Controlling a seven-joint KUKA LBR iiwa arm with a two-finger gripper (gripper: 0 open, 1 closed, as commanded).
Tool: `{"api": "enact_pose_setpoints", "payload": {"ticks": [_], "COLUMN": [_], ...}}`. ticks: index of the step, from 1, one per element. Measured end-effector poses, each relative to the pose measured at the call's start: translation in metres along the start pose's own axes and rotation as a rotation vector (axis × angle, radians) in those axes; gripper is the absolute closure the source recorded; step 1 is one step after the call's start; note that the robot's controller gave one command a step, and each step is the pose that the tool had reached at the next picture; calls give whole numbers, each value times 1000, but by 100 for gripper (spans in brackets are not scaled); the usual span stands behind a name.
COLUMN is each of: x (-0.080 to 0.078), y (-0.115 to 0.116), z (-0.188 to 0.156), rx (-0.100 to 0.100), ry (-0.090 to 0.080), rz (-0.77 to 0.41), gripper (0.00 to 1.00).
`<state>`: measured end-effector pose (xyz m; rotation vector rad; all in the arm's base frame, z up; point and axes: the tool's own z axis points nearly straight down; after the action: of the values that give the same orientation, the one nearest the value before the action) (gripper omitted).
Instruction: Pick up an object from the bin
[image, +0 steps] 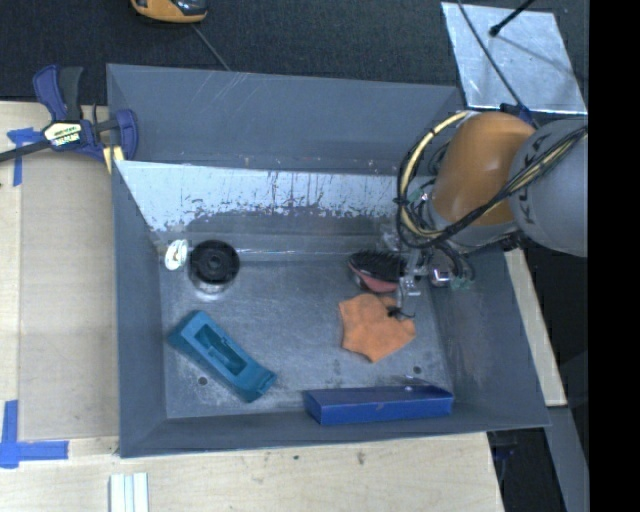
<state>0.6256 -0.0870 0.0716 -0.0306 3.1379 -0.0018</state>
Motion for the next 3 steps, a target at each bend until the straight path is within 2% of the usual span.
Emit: {"api": "enact_pose_setpoints", "payload": {"ticks": [1,3], "x": [3,3], "y": [-23,-23], "z": [1,-1], "rx": [0,0], "ry": [-1,0], "rz": [46,46], "gripper": [100,100]}}
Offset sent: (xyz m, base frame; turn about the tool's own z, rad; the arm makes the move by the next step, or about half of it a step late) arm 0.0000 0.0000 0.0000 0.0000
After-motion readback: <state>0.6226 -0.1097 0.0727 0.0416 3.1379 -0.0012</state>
